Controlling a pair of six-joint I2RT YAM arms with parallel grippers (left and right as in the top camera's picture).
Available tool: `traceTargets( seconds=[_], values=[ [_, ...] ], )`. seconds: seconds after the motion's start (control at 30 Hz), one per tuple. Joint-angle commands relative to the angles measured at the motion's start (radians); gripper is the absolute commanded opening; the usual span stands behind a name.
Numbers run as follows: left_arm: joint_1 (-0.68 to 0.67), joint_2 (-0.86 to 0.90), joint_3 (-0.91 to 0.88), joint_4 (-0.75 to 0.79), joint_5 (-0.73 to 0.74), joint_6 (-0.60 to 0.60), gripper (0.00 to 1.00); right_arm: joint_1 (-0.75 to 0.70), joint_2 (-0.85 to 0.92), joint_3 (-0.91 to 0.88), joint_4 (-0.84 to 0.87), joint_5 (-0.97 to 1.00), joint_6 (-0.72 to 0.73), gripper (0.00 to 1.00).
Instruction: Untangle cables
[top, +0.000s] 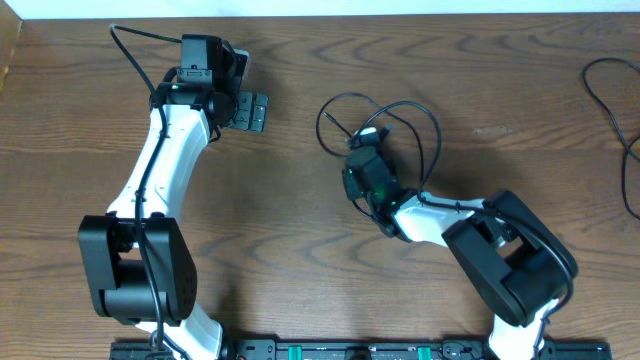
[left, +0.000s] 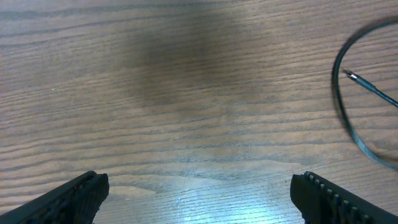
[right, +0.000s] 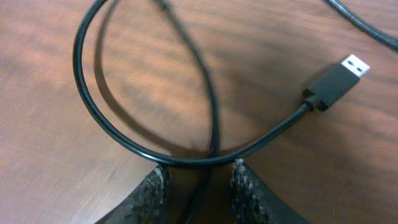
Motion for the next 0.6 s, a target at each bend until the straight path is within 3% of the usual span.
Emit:
traceTargets(
  seconds=[0.0,0.1,0.17,0.2,0.23,0.57],
  values=[
    [-0.001,0.0,-0.009,-0.003,-0.009,-0.005,0.98,-0.053,0.15,-0.06,-0.02,0.042,0.048,0.3],
    [-0.001,0.0,-0.009,-0.003,-0.009,-0.005,0.98,-0.123,0.212,-0.059,0.056,0.045,0.049,0.36],
    [-0.001,0.0,-0.009,-0.003,-0.009,-0.005,0.98,-0.173,0.243,-0.059,0.103,0.049,0.055,0.33],
    [-0.001,0.0,-0.009,-0.003,-0.009,-0.005,0.98,-0.201,0.257,-0.058,0.122,0.061,0.068,0.1],
    [-0.001,0.0,-0.009,-0.003,-0.009,-0.005,0.98,-0.225,0.265,-0.057,0.134,0.077,0.084,0.01],
    [-0.001,0.0,-0.009,-0.003,-0.009,-0.005,0.98,-0.612,0.367,0.098,0.199,0.053,0.05,0.01]
  ],
)
